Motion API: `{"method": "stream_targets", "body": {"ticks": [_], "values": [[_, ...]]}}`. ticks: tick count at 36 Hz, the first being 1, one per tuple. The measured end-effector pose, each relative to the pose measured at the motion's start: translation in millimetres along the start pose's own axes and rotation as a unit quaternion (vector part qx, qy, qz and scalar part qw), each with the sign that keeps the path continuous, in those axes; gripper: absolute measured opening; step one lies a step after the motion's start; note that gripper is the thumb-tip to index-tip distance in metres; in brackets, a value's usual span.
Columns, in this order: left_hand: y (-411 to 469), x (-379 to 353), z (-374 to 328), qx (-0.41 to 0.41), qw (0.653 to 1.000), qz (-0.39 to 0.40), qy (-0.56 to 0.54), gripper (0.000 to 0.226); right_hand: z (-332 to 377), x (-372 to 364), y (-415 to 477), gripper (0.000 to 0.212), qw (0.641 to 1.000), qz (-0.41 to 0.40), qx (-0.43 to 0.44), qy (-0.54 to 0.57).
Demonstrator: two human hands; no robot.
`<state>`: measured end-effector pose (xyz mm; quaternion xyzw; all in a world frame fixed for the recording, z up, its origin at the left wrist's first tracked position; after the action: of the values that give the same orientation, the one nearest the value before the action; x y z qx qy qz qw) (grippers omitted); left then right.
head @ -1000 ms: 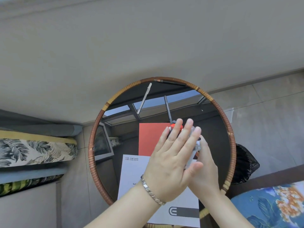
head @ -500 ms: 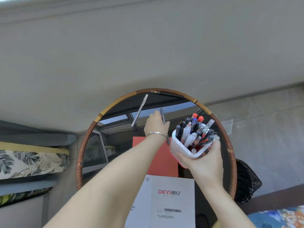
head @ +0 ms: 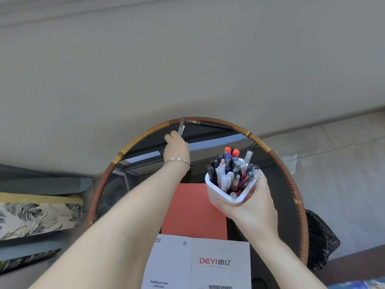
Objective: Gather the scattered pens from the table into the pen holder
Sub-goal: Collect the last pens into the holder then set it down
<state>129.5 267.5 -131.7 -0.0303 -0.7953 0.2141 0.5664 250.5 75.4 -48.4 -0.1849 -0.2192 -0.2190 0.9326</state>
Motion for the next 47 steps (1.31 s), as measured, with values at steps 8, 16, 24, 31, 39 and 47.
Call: {"method": "stream_targets", "body": {"ticks": [8, 16, 24, 31, 39, 47], "values": [[13.6, -6.4, 33.2, -0.011, 0.996, 0.058, 0.073, 0.025, 2.9, -17.6, -3.1, 0.059, 1.000, 0.023, -0.010, -0.007], [-34.8, 39.4, 33.7, -0.053, 0.981, 0.057, -0.179, 0.020, 14.0, -10.0, -22.0, 0.054, 0.999, 0.033, -0.011, -0.003], [-159.7, 159.0, 28.5, -0.131, 0.836, 0.197, -0.495, 0.004, 28.9, 9.5, -54.2, 0.056, 0.999, 0.022, -0.018, 0.021], [-196.0, 174.1, 58.3, -0.041, 0.802, 0.219, -0.554, 0.011, 43.4, 8.5, -79.9, 0.063, 0.999, 0.030, 0.001, 0.040], [-214.9, 147.4, 73.9, -0.061, 0.866, 0.148, -0.474, 0.017, 49.4, -5.9, -96.3, 0.059, 0.995, 0.026, 0.011, 0.091], [-220.4, 135.1, 74.6, -0.127, 0.921, 0.116, -0.349, 0.039, 46.1, -7.8, -100.6, 0.060, 0.996, 0.011, -0.001, 0.085]]}}
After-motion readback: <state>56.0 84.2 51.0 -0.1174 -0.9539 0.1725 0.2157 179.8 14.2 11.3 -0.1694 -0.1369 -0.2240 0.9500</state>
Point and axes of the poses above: each hand's wrist, its own y-axis towards the middle knuckle, its own x-axis out of the back of the hand, z = x × y, the point moved 6 cm from there along y, towards the middle knuckle, and after that the axes turned 12 degrees about x, right-handed, at the moved point
